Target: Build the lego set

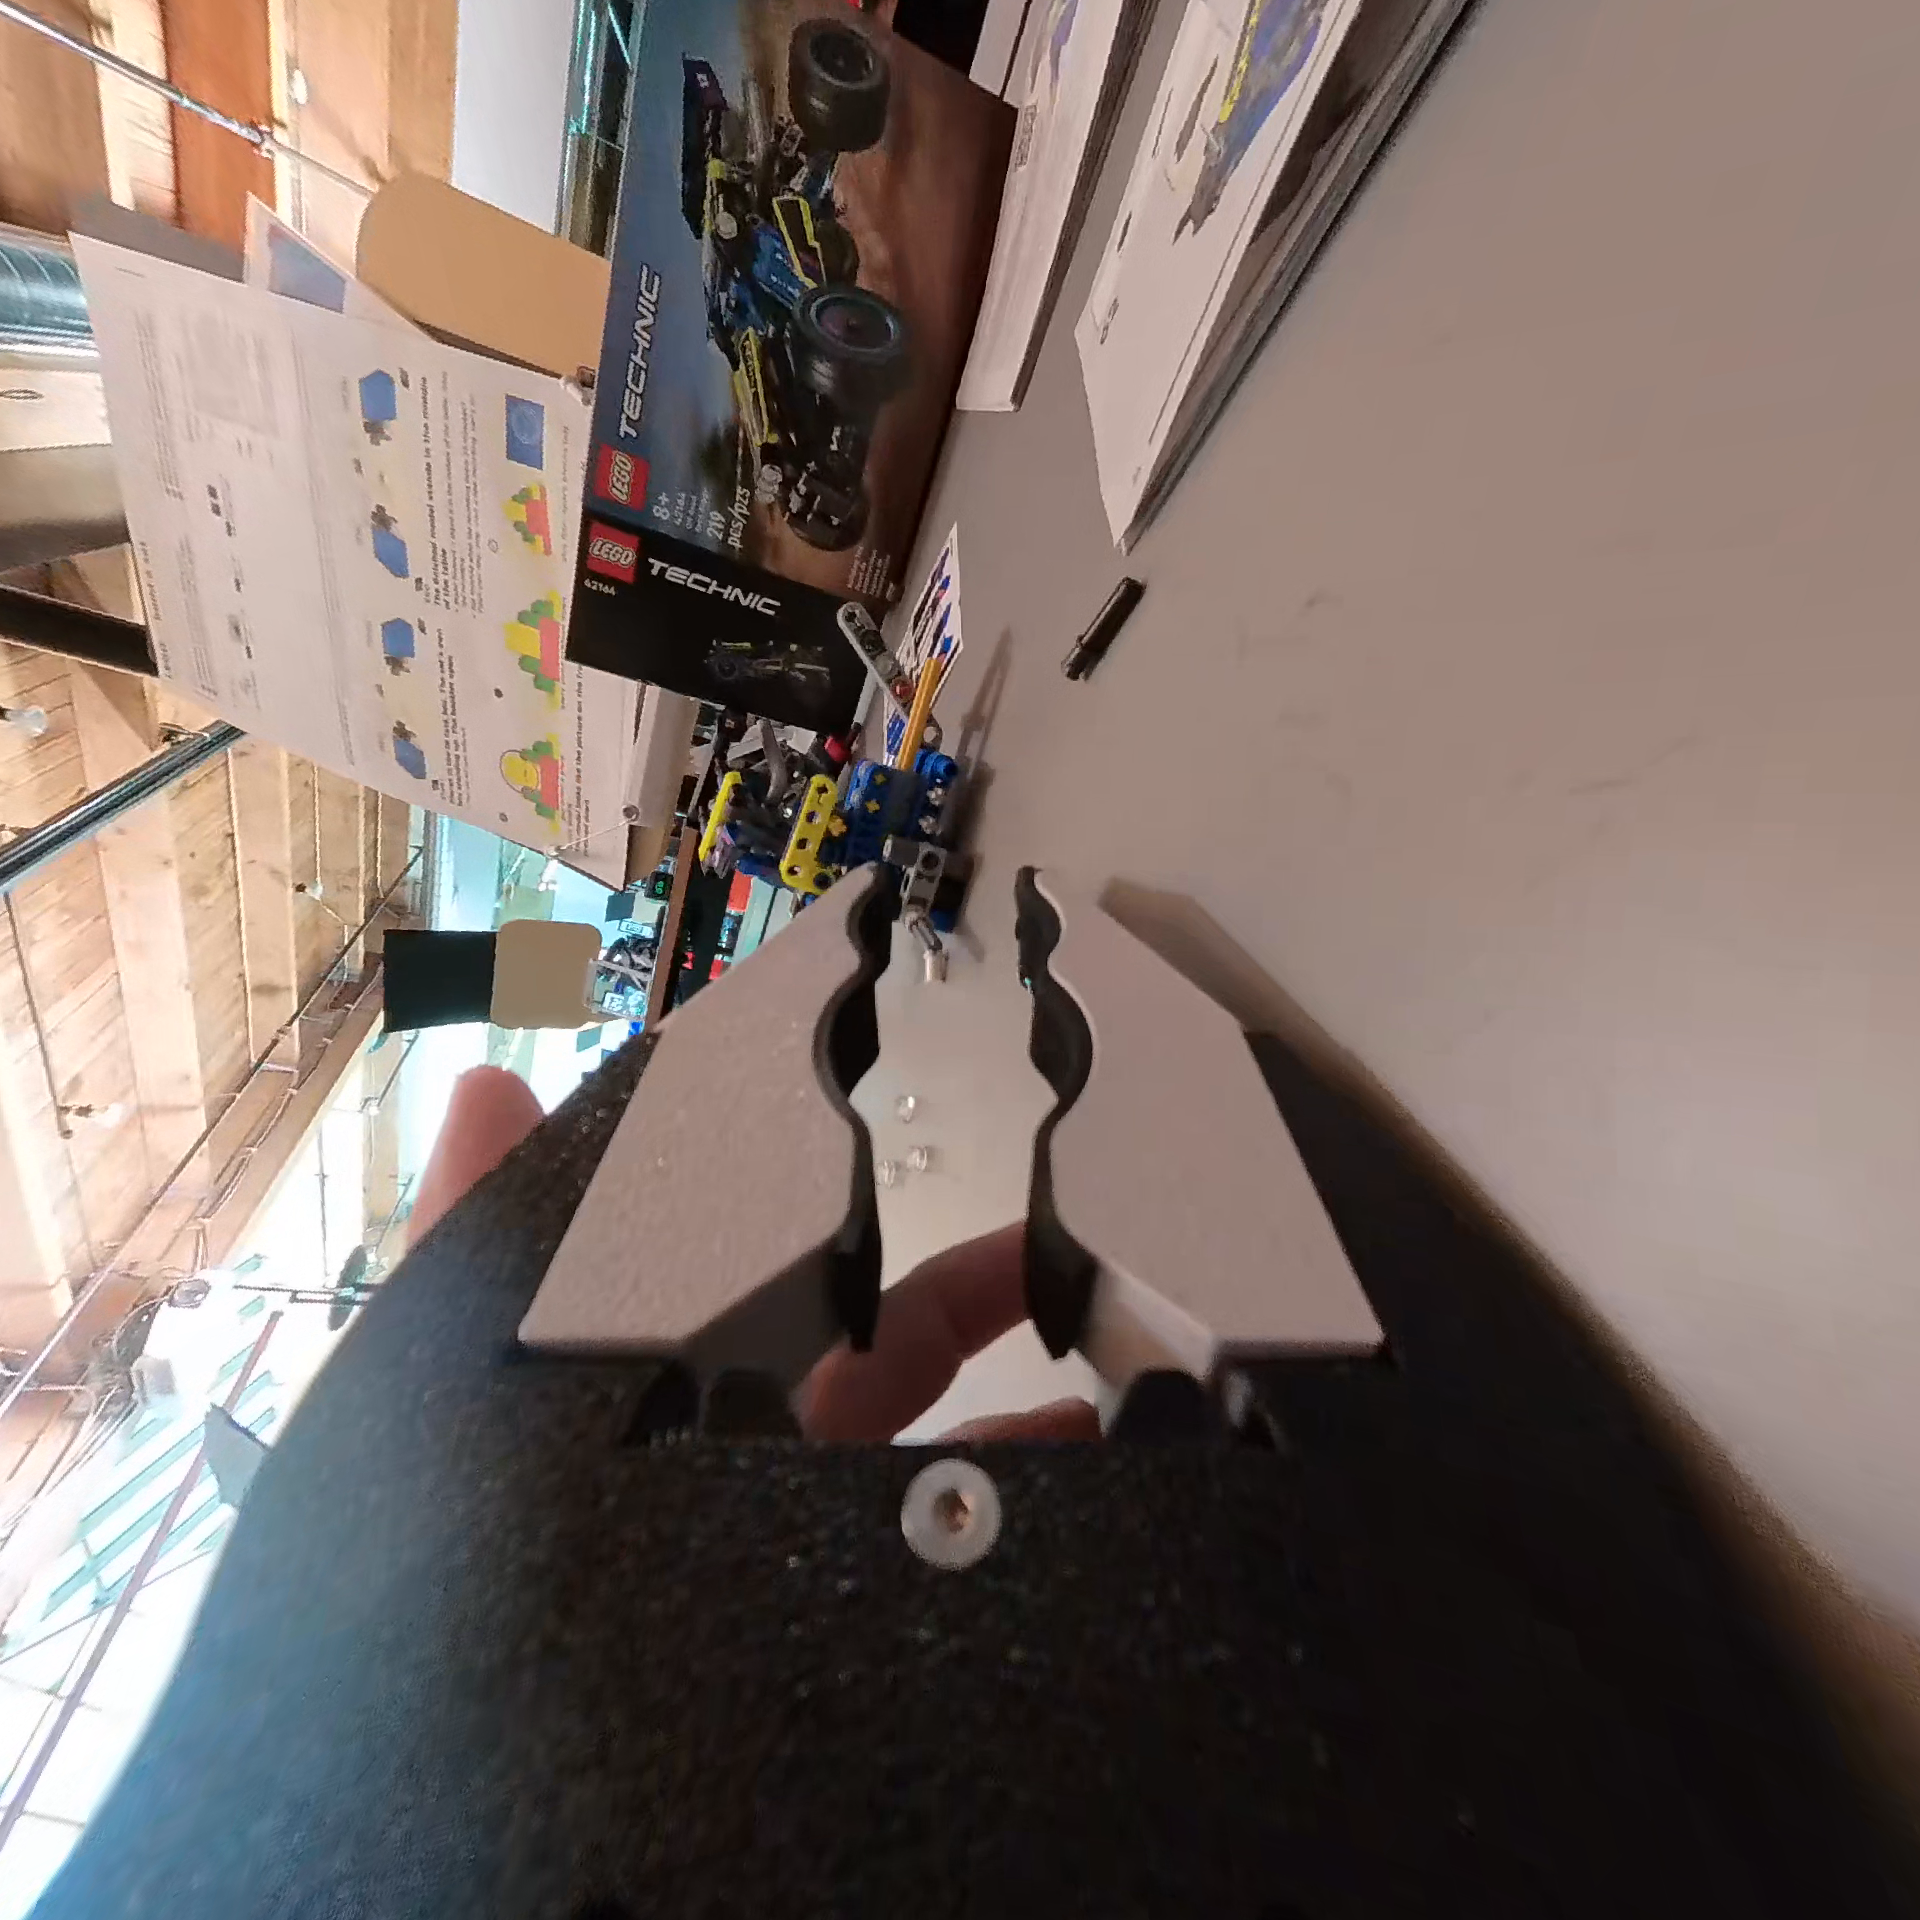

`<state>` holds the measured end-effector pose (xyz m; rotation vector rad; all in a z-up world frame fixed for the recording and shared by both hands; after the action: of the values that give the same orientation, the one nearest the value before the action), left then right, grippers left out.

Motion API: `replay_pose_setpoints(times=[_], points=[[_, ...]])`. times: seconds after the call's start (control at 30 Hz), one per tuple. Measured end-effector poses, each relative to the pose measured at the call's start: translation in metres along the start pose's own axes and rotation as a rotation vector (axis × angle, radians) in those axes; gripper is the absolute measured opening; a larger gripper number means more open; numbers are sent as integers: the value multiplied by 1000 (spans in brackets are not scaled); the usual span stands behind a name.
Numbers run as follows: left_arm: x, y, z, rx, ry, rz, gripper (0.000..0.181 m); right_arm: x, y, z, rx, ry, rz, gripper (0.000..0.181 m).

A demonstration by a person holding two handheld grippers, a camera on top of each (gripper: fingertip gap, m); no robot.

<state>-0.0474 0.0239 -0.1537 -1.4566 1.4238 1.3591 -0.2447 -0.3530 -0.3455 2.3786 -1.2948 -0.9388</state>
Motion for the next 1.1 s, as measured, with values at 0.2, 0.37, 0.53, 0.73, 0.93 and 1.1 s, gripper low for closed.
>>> replay_pose_setpoints(times=[0.2,0.37,0.53,0.73,0.93,1.1], points=[[-1,0,0,-11,-2,-15,24,-13,-15,25,77,13,-46,84],[-9,2,2,-17,14,-78,43,-56,-25,46,84,40,-162,80],[-11,1,4,-21,19,-86,43,-102,-32,72,-2,202,-205,81],[-7,1,1,-6,6,-67,35,-152,-44,127,-101,263,-258,80],[-50,46,65,-36,303,-220,36,-173,-121,207,-262,502,-290,83],[-80,176,188,393,1028,-408,52,-152,-263,227,-458,763,-303,97]])
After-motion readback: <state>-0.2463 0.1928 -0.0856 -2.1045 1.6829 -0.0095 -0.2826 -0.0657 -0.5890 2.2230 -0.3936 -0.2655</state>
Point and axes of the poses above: each gripper's, where its closed fingertips meet, y back along the fingers, z out of its underside, x = y × z across the jaws, the point moved 3 cm from there along y, back along the fingers, and after that the axes turned 8 degrees about -y, right-handed, at the moved point
